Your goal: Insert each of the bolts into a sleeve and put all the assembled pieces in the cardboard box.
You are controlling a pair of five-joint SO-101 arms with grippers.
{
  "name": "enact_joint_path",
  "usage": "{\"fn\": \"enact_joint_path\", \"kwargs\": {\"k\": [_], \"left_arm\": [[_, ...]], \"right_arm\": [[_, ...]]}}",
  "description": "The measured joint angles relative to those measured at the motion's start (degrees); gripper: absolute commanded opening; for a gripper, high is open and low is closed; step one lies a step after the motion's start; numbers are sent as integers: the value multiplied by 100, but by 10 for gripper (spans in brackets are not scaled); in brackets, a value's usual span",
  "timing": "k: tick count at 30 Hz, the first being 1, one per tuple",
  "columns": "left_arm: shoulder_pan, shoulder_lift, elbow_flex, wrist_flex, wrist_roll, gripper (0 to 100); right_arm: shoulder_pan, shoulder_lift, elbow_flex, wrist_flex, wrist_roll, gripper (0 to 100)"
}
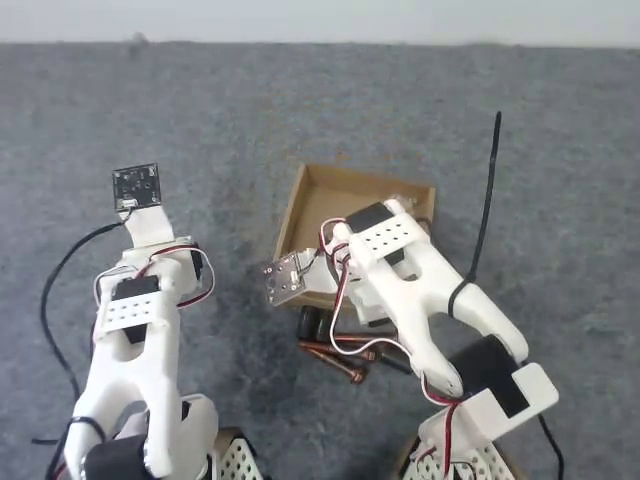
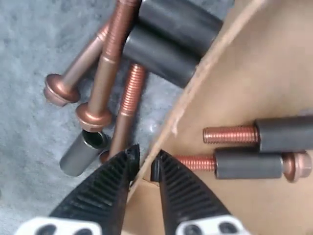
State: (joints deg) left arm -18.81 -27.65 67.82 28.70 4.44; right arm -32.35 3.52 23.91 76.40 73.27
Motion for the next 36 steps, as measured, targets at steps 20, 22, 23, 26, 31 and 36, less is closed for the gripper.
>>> {"fn": "enact_joint_path", "kwargs": {"k": [20, 22, 23, 26, 31, 36], "left_arm": [[0, 0, 0, 0, 0, 84], [0, 0, 0, 0, 0, 84], [0, 0, 0, 0, 0, 84], [0, 0, 0, 0, 0, 84], [0, 0, 0, 0, 0, 84], [0, 0, 0, 0, 0, 84]], "right_arm": [[97, -1037, -1319, 1908, -1785, 37], [88, -1521, -1187, 1987, -1934, 39], [79, -1776, -1029, 1996, -2013, 39], [0, -2567, -281, 1996, -2242, 39], [-18, -3727, 1301, 1371, -2708, 39], [-202, -4070, 2356, 870, -3077, 43]]}}
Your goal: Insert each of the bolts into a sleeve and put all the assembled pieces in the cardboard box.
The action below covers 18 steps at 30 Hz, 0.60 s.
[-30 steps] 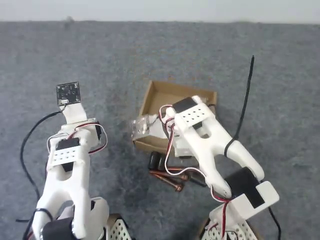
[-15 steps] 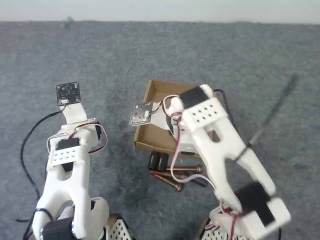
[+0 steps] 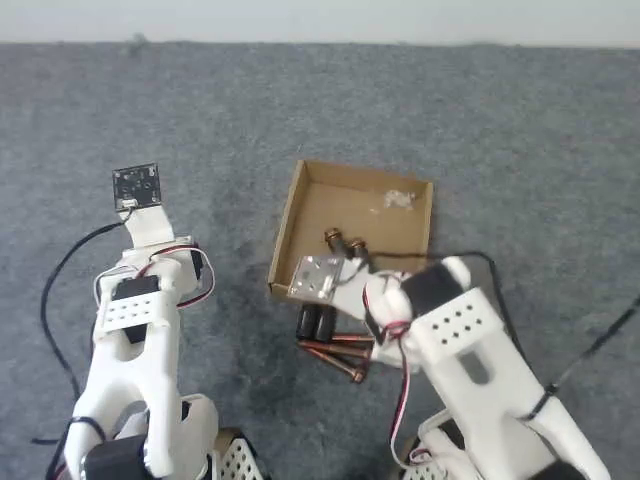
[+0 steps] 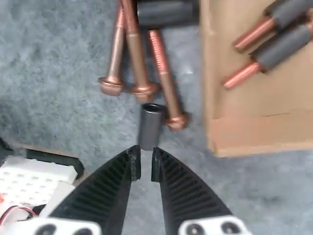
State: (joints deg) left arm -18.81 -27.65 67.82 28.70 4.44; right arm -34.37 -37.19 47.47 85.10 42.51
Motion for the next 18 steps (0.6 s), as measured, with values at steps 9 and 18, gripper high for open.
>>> {"fn": "enact_joint_path", "kwargs": {"k": [9, 18], "left_arm": [[0, 0, 0, 0, 0, 84], [0, 0, 0, 0, 0, 84]], "right_arm": [[-571, -62, 1240, -958, -53, 142], [-598, -88, 1556, -1319, -35, 140]]}}
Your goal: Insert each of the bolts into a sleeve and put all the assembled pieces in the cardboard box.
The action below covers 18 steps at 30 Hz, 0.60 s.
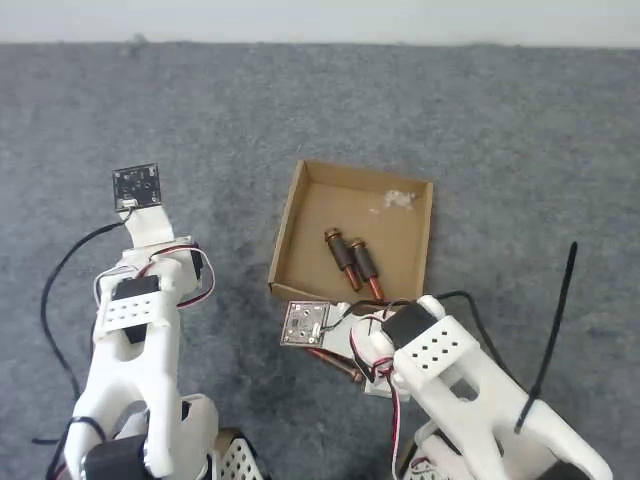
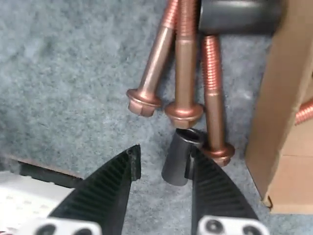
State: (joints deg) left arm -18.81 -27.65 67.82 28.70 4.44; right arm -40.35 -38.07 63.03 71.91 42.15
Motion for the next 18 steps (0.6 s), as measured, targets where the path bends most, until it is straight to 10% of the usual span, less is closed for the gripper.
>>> {"fn": "enact_joint_path", "kwargs": {"k": [18], "left_arm": [[0, 0, 0, 0, 0, 84]], "right_arm": [[642, 0, 941, -1284, 510, 140]]}}
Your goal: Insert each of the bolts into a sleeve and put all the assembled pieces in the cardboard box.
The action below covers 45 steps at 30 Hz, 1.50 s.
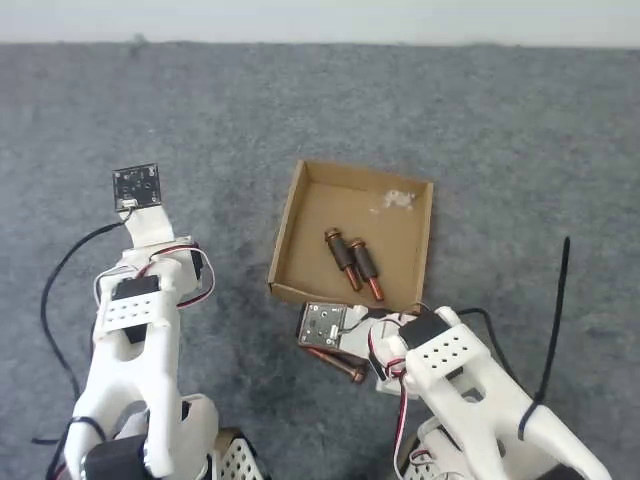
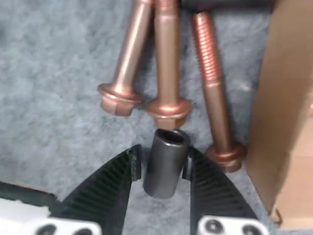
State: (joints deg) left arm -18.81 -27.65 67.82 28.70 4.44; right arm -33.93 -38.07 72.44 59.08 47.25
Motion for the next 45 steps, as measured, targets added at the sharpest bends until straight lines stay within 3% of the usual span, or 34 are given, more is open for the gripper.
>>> {"fn": "enact_joint_path", "kwargs": {"k": [14, 19, 27, 33, 45], "left_arm": [[0, 0, 0, 0, 0, 84], [0, 0, 0, 0, 0, 84], [0, 0, 0, 0, 0, 84], [0, 0, 0, 0, 0, 84], [0, 0, 0, 0, 0, 84]], "right_arm": [[88, -9, 53, -229, -149, 136], [334, -18, 62, -229, -149, 0], [879, -18, 70, -246, -255, 6], [1653, -211, 79, -229, -1108, 6], [4466, -1354, 88, -580, -3068, 6]]}}
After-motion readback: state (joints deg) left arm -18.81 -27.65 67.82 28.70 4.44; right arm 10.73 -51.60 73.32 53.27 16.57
